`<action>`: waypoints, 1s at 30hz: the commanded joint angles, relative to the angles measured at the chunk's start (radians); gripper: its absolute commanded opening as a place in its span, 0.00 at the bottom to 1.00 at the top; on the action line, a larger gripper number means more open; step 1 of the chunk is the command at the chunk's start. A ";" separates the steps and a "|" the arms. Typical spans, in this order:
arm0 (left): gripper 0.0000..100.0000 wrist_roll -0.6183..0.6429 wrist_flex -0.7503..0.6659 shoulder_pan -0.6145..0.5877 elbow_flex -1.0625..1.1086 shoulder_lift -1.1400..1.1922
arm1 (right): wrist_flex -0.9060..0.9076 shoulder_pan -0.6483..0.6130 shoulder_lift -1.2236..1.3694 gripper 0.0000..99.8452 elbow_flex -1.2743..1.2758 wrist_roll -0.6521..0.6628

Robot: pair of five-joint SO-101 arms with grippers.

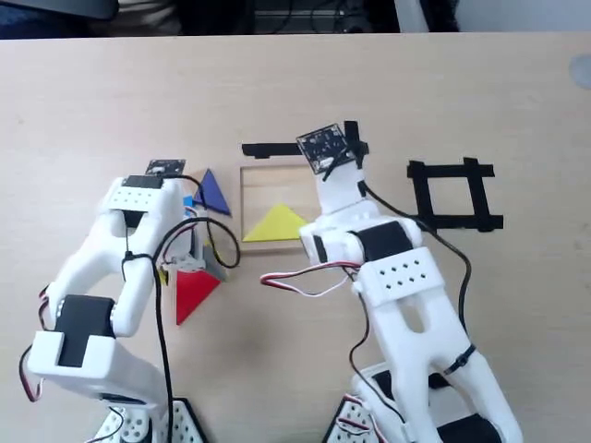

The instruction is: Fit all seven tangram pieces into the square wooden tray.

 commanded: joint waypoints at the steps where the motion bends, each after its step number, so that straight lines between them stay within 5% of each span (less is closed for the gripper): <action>1: 0.36 0.040 -0.044 0.031 -0.013 -0.002 | -0.005 -0.015 -0.027 0.01 -0.002 0.006; 19: 0.36 0.061 -0.091 0.007 0.048 0.012 | -0.006 -0.017 -0.028 0.01 0.007 0.006; 30: 0.36 0.069 -0.002 0.004 -0.117 0.215 | -0.006 -0.017 -0.027 0.01 0.007 0.006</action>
